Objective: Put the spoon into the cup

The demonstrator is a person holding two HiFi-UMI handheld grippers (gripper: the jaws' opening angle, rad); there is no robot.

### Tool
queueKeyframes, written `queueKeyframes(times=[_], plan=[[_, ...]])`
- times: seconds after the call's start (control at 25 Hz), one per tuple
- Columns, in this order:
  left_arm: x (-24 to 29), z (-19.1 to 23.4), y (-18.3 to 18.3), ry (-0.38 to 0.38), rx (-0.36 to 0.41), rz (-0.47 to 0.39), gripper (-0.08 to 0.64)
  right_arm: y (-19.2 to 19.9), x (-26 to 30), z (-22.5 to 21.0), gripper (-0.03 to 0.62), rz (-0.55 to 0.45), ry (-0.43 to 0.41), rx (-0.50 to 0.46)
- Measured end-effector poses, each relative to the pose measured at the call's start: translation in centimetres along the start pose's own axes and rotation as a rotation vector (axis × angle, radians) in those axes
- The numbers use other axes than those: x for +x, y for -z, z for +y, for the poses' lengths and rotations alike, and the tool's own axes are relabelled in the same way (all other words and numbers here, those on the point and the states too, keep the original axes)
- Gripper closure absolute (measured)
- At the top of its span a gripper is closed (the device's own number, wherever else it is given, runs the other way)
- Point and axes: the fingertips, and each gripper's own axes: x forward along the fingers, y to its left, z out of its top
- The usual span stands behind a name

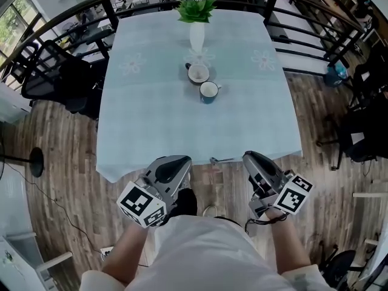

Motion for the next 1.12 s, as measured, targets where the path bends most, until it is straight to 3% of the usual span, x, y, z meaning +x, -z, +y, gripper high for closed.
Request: queueKeyframes(times=[0.56, 1.12], plan=[[3.2, 11.7, -2.5, 0.062, -0.027, 0.024, 0.538, -3.4, 10.9, -3.8, 0.532, -0.004, 0.076, 0.021], [6.0, 20.2, -4.9, 0.129, -0.034, 0.039, 0.538, -6.7, 18.3, -6.7, 0.532, -0.033, 0.150, 0.023]])
